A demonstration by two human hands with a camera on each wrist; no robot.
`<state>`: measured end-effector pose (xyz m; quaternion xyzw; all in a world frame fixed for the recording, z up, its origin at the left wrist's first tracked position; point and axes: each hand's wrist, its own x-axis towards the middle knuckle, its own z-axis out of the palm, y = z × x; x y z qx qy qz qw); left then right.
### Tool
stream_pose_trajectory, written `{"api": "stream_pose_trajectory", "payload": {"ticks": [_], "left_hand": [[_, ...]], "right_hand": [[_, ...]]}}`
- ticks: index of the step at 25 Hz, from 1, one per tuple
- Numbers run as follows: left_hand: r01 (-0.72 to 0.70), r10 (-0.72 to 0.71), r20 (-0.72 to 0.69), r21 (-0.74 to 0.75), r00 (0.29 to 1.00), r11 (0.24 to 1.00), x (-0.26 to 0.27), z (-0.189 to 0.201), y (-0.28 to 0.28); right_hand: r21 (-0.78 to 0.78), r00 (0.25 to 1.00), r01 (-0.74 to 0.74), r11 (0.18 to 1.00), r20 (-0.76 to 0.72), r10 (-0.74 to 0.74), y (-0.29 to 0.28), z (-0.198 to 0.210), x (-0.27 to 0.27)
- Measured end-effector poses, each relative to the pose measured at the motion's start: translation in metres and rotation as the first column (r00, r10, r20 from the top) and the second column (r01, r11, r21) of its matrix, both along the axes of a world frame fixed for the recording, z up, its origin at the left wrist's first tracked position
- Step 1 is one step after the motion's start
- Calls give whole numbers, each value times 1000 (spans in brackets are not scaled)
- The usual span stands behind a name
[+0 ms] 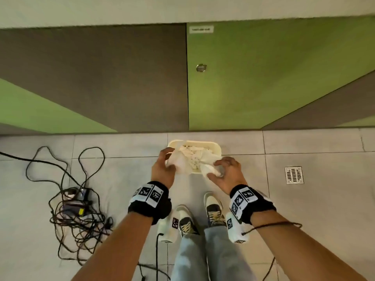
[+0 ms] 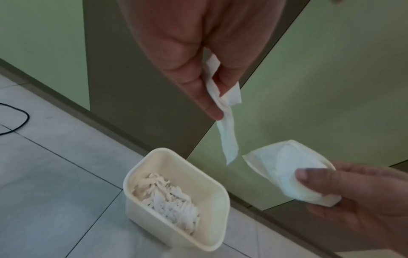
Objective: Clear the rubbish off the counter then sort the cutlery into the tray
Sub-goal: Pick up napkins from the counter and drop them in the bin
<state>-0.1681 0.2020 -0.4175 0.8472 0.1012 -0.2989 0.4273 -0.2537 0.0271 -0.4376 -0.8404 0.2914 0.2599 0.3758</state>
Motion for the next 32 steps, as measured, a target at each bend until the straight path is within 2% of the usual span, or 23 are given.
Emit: {"api": "stream_pose_trajectory", "payload": {"ticks": [6,9,10,12,15,19,22,24,28,32], "left_hand": [[33,-29,-50,82,998,996,25,-105,-30],[174,-153,-170,116,973,978,32,-136,-41],[235,-202,-226,132,953,963,34,-143,-42],[311,-250,-273,210,929,927,38,-149,-41],[331,-280,-227,229,933,916,38,-129,-33],[382,-361,-178,103,915,918,34,-61,-28],[354,-349,-94,37,932,935,28,19,-24],[385,-384,-35,4,923,923,24,75,-24],[550,-542,104,-62,834,833,23,214,-31],[645,-602,280,-89,747,759,33,339,-42]], "right_hand": [[0,997,-40,999,-60,40,-10,-96,38],[15,970,-189,982,-154,189,-10,-125,50],[25,958,-225,974,-180,225,-12,-130,51],[54,970,-174,983,-161,181,-15,-135,49],[44,992,-77,996,-93,81,-16,-115,41],[26,994,-90,996,-52,92,-16,-52,31],[0,996,-73,997,58,73,-15,30,25],[-7,989,-56,998,137,57,-13,90,23],[-3,946,-18,1000,324,18,-15,230,24],[-13,834,94,995,547,-71,-31,344,38]]}}
